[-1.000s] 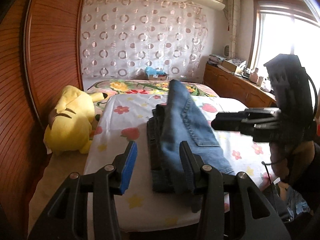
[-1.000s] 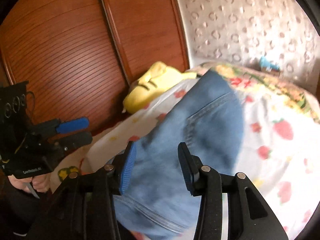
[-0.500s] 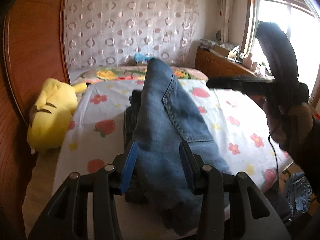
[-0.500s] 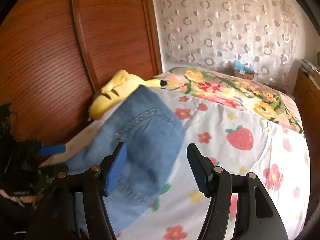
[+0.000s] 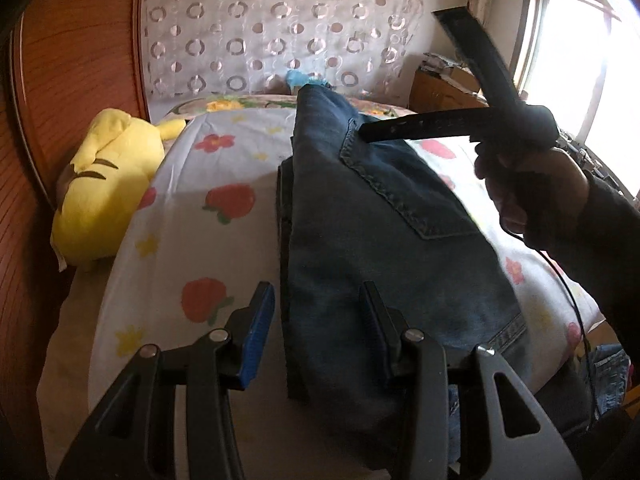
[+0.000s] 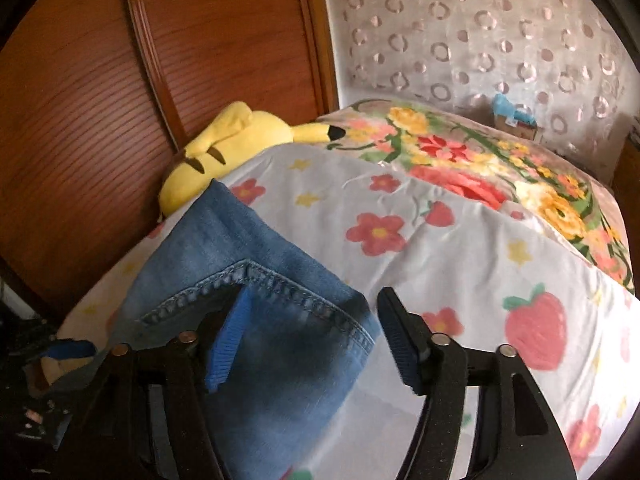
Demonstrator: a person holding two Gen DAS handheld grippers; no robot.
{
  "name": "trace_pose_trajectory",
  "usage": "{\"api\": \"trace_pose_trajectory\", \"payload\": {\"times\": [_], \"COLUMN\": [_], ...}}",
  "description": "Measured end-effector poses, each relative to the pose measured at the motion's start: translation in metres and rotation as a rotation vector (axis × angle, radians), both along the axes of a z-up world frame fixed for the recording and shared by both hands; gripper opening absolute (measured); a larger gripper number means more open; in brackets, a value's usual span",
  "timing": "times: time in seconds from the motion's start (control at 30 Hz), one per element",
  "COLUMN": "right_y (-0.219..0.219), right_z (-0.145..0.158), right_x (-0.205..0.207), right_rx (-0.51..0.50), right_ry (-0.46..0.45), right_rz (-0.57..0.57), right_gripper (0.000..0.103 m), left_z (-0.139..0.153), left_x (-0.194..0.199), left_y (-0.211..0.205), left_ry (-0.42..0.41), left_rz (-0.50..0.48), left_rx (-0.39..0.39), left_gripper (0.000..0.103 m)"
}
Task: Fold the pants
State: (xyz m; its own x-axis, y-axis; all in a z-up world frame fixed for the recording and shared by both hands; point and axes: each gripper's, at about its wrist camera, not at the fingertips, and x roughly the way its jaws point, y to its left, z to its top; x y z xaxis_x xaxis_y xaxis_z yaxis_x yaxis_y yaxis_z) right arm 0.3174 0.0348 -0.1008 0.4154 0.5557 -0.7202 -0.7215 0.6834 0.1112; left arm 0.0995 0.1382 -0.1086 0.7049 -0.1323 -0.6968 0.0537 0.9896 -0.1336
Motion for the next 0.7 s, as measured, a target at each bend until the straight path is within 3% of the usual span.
{"api": "trace_pose_trajectory", "payload": {"times": [0.17,0.47,0.7], "right_y": [-0.007,-0.013,-0.02], "right_z": [-0.015,-0.022,-0.028], "right_x": [0.005,-0.007,-0.006], "right_rx": [0.016,0.036,0.111], "right_ry": [0.048,0.151,0.24], "right_rz": [-0.011,0.06,0.081], "right_gripper": [0.082,0.083,0.071], "left_z": [-0.006,-0.002,-0.009], "left_x": [0.0,-0.005,-0.012], "left_y": [0.005,0.005,0.014], "left_ry": [0.007,0.008,0.027], "left_rz": [0.002,-0.003,0.03], "left_rx": [-0.036,-0.075,-0.172], "left_gripper": [0.043,0.043,0.043]}}
